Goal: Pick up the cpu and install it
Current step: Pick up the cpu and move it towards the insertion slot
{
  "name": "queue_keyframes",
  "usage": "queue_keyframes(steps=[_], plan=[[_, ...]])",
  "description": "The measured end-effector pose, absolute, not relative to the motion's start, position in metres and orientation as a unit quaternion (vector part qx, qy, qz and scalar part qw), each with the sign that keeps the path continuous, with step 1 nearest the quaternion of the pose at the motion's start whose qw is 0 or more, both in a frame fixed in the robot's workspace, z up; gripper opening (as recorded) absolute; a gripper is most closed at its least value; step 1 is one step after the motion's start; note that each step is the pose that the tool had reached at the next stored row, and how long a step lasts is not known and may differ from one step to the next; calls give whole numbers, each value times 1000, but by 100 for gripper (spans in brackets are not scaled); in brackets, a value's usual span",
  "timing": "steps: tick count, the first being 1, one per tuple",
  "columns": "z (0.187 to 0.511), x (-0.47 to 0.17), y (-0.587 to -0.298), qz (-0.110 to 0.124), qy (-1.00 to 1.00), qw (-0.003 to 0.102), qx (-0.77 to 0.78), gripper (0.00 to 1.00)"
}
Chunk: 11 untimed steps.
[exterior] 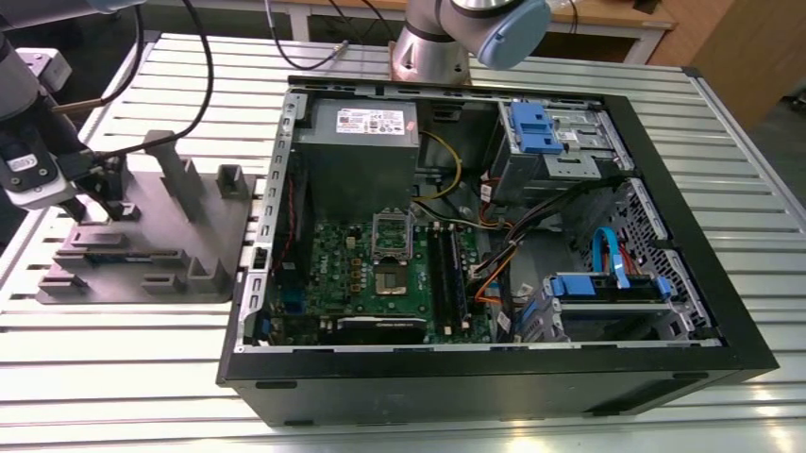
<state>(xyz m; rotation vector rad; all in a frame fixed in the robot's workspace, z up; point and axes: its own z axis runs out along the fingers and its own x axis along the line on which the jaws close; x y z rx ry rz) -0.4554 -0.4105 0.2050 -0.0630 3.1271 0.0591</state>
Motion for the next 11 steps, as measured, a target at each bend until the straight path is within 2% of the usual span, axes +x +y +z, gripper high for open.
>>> queue_keyframes(steps=[11], plan=[[208,-455,-410,19,1000,7,-20,47]])
